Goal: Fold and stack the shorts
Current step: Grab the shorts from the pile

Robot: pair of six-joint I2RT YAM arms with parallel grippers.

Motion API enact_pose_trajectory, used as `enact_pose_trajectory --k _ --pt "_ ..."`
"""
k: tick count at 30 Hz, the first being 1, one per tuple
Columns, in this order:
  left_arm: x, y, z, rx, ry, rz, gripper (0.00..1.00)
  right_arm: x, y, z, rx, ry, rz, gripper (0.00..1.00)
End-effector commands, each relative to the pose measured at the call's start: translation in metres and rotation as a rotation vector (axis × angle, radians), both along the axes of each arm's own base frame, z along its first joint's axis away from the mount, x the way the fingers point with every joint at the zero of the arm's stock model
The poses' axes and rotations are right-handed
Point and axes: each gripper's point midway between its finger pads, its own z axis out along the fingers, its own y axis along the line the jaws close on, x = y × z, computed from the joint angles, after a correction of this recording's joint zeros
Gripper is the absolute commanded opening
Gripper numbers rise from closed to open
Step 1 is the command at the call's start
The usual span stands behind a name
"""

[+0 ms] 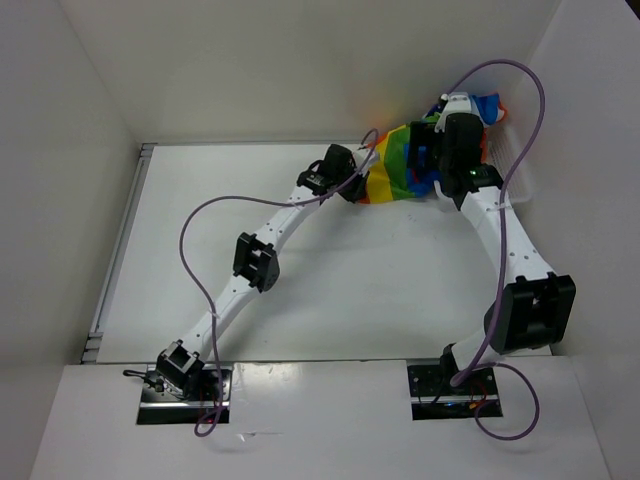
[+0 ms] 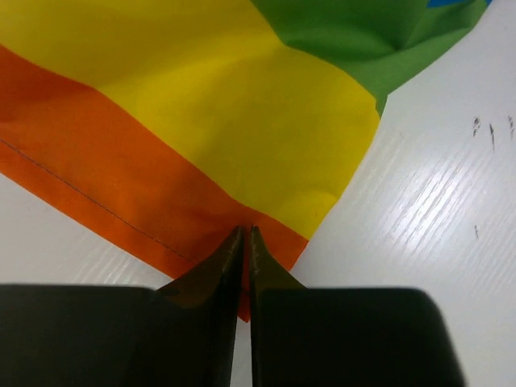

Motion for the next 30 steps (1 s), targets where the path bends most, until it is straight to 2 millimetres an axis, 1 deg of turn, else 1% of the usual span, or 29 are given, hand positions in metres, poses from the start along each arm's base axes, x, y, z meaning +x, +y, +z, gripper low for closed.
enact_pose_trajectory --k 1,2,4,5,6,7,8,9,10,11,12,13,15,18,19,20,21,22,23,24,25,26,28,29,30 --pt "0.012 -0.003 0.022 -0.06 -0.073 -0.017 0.1 -0.005 -0.009 0.05 0.022 -0.125 -0.018 0.99" --pt "0.012 -0.003 0.022 -0.06 -0.073 -0.017 0.0 -0.005 -0.009 0.05 0.022 -0.125 -0.018 0.97" --pt "0.019 0.005 0.022 -0.05 -0.078 0.011 0.0 -0.008 -0.013 0.046 0.021 -0.116 -0.028 0.93" --pt "0.022 0.006 0.043 -0.063 -0.108 0.019 0.0 -0.01 -0.014 0.05 0.013 -0.126 -0.025 0.91" --pt "0.029 0.012 0.058 -0.078 -0.136 0.031 0.0 -0.013 -0.014 0.053 0.014 -0.138 -0.025 0.87" --pt "0.028 0.008 0.075 -0.105 -0.158 0.01 0.0 -0.015 -0.015 0.051 0.0 -0.141 -0.02 0.85" --pt "0.033 0.011 0.113 -0.15 -0.223 0.005 0.0 -0.017 -0.017 0.051 -0.014 -0.141 -0.025 0.83" --pt "0.031 0.008 0.133 -0.176 -0.255 -0.011 0.0 -0.021 -0.017 0.057 -0.012 -0.161 -0.025 0.8" --pt "0.028 0.008 0.166 -0.207 -0.302 -0.021 0.0 -0.022 -0.023 0.055 -0.023 -0.165 -0.033 0.79" --pt "0.028 0.008 0.181 -0.221 -0.326 -0.022 0.0 -0.025 -0.028 0.055 -0.024 -0.165 -0.044 0.77" --pt "0.024 0.008 0.193 -0.235 -0.338 -0.038 0.0 -0.03 -0.028 0.054 -0.023 -0.166 -0.044 0.76" --pt "0.018 0.008 0.215 -0.253 -0.362 -0.05 0.0 -0.031 -0.028 0.057 -0.022 -0.178 -0.044 0.76" --pt "0.01 0.008 0.221 -0.255 -0.345 -0.076 0.0 -0.04 -0.027 0.064 -0.017 -0.2 -0.034 0.76" --pt "0.003 0.01 0.206 -0.227 -0.28 -0.082 0.0 -0.047 -0.024 0.066 -0.01 -0.207 -0.014 0.76" --pt "0.006 0.013 0.181 -0.19 -0.231 -0.059 0.0 -0.049 -0.024 0.069 -0.01 -0.216 -0.014 0.8" --pt "0.012 0.018 0.168 -0.16 -0.219 -0.016 0.1 -0.052 -0.022 0.071 -0.006 -0.218 -0.002 0.83" --pt "0.014 0.019 0.155 -0.144 -0.2 -0.006 0.34 -0.053 -0.021 0.069 -0.005 -0.207 0.007 0.87" --pt "0.017 0.02 0.136 -0.125 -0.179 0.007 0.65 -0.056 -0.019 0.073 -0.001 -0.217 0.016 0.88" --pt "0.019 0.022 0.125 -0.105 -0.162 0.023 0.69 -0.056 -0.017 0.073 0.003 -0.217 0.031 0.88" --pt "0.026 0.028 0.111 -0.074 -0.159 0.067 0.71 -0.056 -0.017 0.073 -0.01 -0.217 0.035 0.89" --pt "0.026 0.025 0.104 -0.06 -0.156 0.078 0.73 -0.056 -0.015 0.073 -0.017 -0.217 0.049 0.89" --pt "0.028 0.028 0.104 -0.052 -0.161 0.095 0.74 -0.056 -0.015 0.073 -0.017 -0.217 0.049 0.89" --pt "0.031 0.03 0.082 -0.024 -0.142 0.116 0.74 -0.055 -0.014 0.075 -0.022 -0.228 0.063 0.89" --pt "0.035 0.035 0.081 -0.01 -0.15 0.145 0.76 -0.055 -0.014 0.075 -0.023 -0.228 0.063 0.89" --pt "0.036 0.036 0.072 0.002 -0.141 0.153 0.76 -0.052 -0.012 0.071 -0.02 -0.217 0.074 0.89"
